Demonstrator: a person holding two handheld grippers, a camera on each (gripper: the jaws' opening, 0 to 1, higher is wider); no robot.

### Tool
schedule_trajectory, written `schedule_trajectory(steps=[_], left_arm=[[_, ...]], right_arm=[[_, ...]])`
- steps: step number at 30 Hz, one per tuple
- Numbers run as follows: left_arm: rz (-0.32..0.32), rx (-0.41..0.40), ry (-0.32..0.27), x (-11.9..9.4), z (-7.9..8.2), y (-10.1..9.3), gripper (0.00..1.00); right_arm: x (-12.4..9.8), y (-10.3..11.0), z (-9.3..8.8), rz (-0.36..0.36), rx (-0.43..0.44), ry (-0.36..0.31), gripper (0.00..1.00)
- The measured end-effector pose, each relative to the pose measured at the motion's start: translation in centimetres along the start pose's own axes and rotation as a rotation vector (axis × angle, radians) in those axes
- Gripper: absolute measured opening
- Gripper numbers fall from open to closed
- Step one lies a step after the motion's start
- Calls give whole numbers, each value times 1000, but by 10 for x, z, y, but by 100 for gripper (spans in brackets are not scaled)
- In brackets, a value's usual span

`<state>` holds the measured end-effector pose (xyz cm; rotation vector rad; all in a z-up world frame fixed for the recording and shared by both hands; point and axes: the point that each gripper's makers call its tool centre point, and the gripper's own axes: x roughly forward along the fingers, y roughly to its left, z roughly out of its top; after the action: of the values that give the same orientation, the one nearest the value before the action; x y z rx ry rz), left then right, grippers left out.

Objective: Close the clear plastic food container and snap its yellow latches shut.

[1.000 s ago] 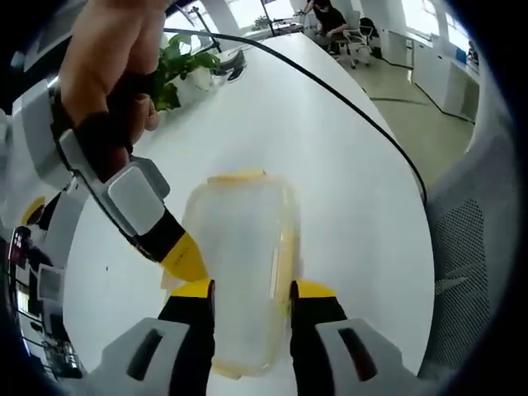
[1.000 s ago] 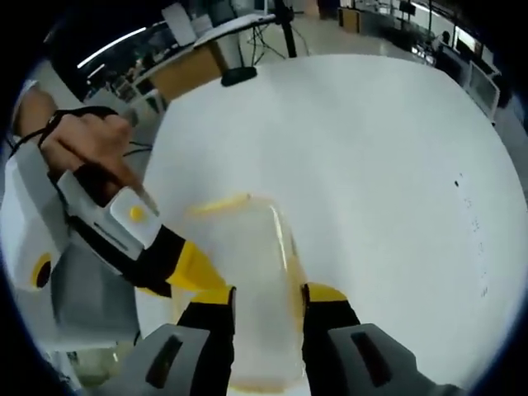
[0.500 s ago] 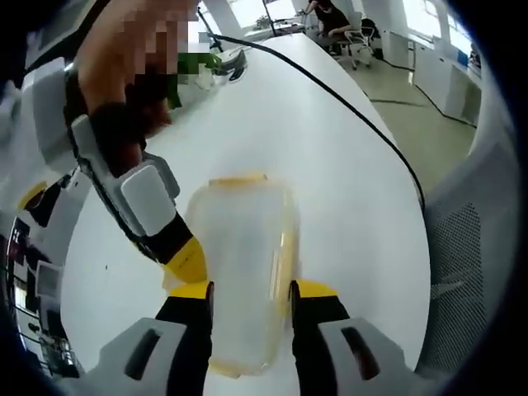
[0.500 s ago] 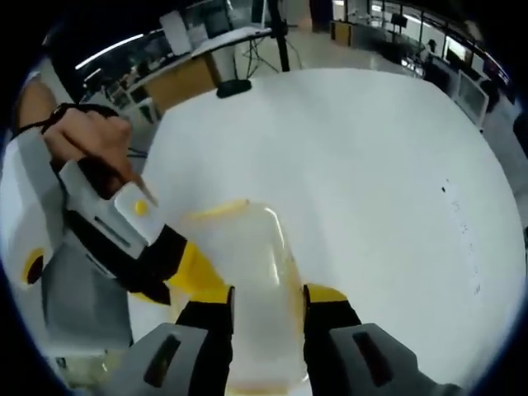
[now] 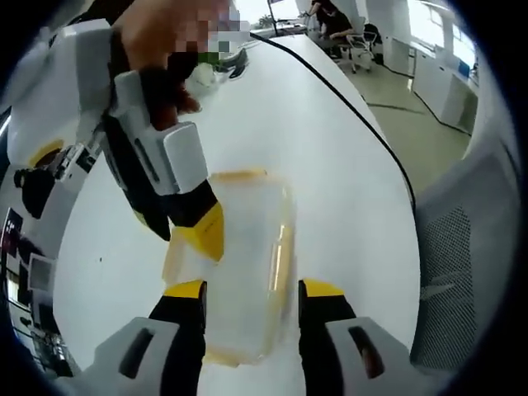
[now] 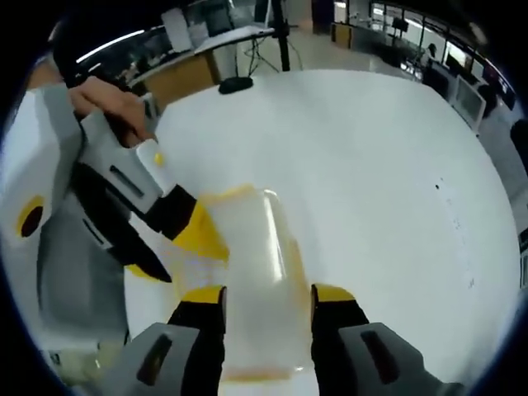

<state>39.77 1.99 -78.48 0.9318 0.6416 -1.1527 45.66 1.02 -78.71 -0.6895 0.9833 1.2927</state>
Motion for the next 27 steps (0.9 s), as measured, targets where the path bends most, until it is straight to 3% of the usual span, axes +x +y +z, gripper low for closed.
schedule_trajectory(steps=[8, 16, 27], left_arm=[[1, 3, -9, -7, 1, 7, 52], [-17, -8, 6, -11, -11, 15, 63], [-36, -2, 26, -10, -23, 24, 70]], right_arm=[[-9, 1, -4, -25, 2, -16, 45], [-16, 6, -14, -41, -7, -5, 50], [-20, 15, -25, -57, -23, 8, 59]])
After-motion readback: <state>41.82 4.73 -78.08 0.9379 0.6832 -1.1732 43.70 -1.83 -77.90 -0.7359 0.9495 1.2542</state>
